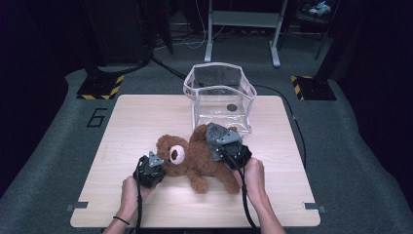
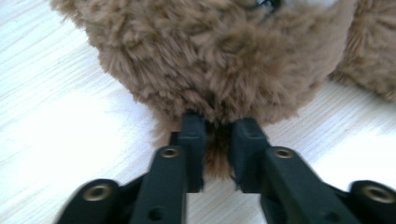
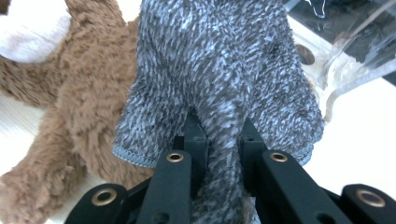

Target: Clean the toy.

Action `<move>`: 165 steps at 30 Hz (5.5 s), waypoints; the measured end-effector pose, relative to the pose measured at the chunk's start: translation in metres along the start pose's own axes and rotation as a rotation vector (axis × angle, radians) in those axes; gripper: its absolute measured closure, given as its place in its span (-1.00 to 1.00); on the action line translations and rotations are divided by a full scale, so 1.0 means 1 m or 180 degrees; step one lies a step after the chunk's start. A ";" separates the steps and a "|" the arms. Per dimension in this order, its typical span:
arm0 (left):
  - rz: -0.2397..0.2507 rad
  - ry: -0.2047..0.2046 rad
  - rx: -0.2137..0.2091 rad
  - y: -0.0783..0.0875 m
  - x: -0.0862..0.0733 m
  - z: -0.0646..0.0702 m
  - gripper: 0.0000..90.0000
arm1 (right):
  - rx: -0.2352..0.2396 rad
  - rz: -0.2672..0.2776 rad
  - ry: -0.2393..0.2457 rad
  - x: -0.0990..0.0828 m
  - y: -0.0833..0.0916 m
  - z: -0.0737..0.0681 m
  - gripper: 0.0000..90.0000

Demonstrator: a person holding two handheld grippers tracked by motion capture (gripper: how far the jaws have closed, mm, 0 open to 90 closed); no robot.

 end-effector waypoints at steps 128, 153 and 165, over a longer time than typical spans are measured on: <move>0.0465 -0.0228 -0.0155 0.018 0.040 -0.005 0.84 | -0.0232 -0.0003 -0.0301 -0.045 -0.010 0.011 0.77; 0.0528 0.0617 -0.1049 0.036 0.061 -0.025 0.85 | -0.0081 0.0600 0.0197 -0.004 0.041 -0.045 0.77; 0.0509 0.0738 -0.1041 0.030 0.057 -0.029 0.85 | 0.0156 0.0394 0.0792 0.021 -0.025 -0.130 0.77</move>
Point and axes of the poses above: each handheld gripper's, and its own axes: y roughly backward along the jaws, x roughly out of its top, z roughly to its right, the point moved 4 cm from there along -y, roughly forward along the jaws, and after that the axes turned 7 degrees about -z, right-handed, at the moved point
